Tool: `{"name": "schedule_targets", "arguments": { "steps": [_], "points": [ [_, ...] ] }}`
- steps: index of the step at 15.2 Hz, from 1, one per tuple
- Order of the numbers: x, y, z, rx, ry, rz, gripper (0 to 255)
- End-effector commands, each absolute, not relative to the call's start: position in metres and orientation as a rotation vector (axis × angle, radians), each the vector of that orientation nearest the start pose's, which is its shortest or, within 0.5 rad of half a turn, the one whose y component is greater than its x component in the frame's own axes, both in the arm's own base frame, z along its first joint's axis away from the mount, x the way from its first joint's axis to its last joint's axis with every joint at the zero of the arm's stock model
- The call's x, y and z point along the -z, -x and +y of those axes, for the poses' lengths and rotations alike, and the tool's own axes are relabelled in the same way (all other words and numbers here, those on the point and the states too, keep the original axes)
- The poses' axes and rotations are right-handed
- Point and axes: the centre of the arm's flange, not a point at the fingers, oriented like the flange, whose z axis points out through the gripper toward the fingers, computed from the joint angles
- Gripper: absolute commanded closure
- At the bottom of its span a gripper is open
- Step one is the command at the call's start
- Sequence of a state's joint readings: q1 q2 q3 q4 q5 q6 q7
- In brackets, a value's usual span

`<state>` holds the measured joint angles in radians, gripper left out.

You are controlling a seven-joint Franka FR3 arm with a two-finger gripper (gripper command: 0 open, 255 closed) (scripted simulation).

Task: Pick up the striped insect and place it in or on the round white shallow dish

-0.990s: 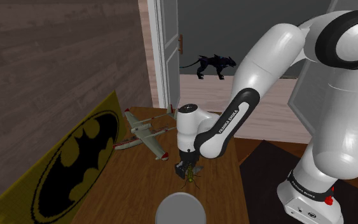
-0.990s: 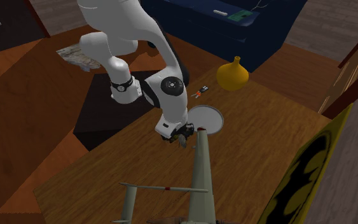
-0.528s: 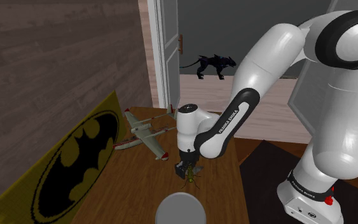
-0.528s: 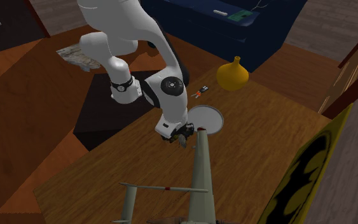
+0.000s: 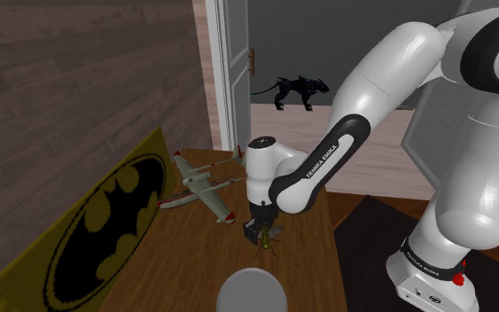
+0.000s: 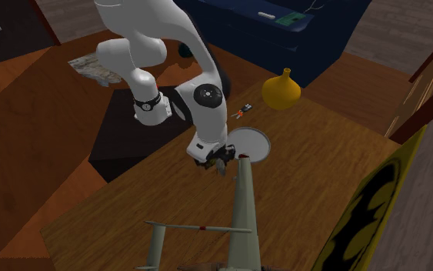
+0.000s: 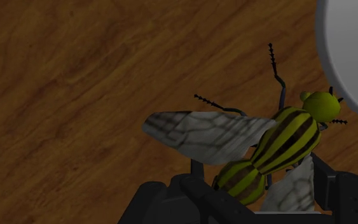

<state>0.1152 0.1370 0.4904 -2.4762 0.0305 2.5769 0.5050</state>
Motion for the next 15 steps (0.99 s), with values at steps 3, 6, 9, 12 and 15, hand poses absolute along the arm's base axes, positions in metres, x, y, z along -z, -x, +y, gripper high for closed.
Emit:
{"name": "schedule_targets", "arguments": {
  "steps": [3,6,9,12,15],
  "points": [
    [-0.264,-0.388,0.273,-0.094,3.081,-0.11,255],
    [-0.279,-0.388,0.273,-0.094,3.081,-0.11,255],
    [-0.295,-0.388,0.273,-0.094,3.081,-0.11,255],
    [-0.311,-0.388,0.273,-0.094,3.081,-0.11,255],
    [-0.315,-0.374,0.295,-0.094,3.081,-0.11,255]
  ]
}}
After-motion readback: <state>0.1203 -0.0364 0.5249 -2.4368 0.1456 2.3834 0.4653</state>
